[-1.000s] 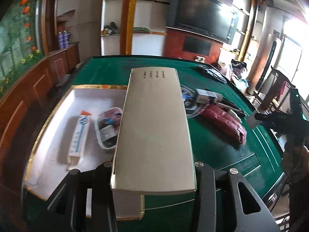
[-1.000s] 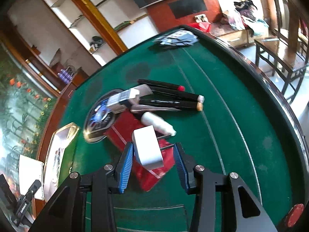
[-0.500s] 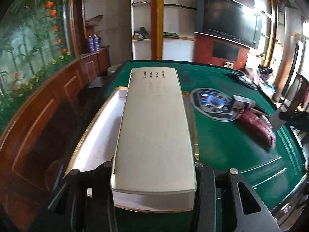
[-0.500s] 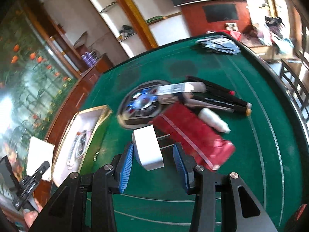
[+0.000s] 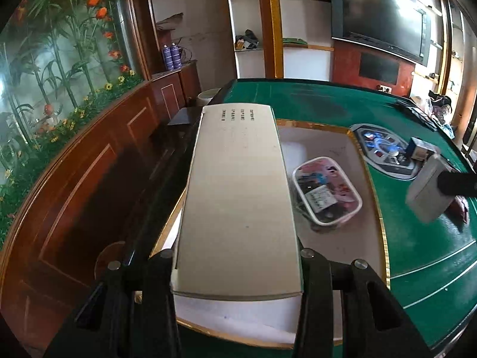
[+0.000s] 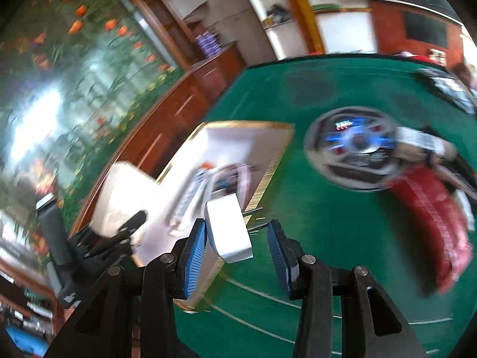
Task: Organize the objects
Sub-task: 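Carry the box and charger into the white tray and release both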
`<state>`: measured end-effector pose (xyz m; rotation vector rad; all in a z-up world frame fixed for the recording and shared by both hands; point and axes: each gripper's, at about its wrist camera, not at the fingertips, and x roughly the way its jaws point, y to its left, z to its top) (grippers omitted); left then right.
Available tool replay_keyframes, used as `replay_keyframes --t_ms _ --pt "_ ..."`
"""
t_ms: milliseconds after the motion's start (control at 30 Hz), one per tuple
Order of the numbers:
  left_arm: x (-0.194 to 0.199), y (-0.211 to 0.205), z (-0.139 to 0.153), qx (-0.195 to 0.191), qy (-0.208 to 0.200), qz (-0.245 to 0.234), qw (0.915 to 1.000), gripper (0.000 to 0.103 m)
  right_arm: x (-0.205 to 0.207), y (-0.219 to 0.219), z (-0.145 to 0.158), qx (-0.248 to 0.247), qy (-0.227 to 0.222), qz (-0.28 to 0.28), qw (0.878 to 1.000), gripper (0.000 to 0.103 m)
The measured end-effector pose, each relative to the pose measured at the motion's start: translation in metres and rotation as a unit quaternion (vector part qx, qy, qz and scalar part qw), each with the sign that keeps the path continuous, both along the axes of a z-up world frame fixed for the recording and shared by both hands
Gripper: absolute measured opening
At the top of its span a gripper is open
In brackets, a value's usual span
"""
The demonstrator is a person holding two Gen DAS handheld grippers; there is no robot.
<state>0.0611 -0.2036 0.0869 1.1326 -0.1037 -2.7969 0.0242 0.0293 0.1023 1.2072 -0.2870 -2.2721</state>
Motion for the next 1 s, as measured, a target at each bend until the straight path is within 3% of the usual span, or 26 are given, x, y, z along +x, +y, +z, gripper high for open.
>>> replay_keyframes --t_ms 300,767,833,900,1000 --pt "-0.021 -0.021 -0.021 0.006 -0.007 0.009 0.9999 0.04 -0.006 -0.09 -0.032 0.029 -0.022 0.076 0.996 0.046" --pt "-0.041 -0.034 -0.036 0.028 -0.018 0.011 0.9994 0.041 -0.026 -0.127 -0.071 0.07 -0.053 0.096 0.991 0.046" --pt "-0.042 -0.035 -0.036 0.03 -0.018 0.013 0.9993 0.045 -0.027 -0.129 -0.073 0.069 -0.053 0.098 0.991 0.046" --pt "-0.043 -0.038 -0.035 0.036 -0.016 0.015 0.9991 0.064 -0.027 -0.13 -0.073 0.071 -0.051 0.099 0.991 0.046" --pt "-0.043 -0.046 -0.034 0.061 -0.015 0.021 0.9978 0.077 -0.028 -0.132 -0.072 0.073 -0.047 0.1 0.991 0.047"
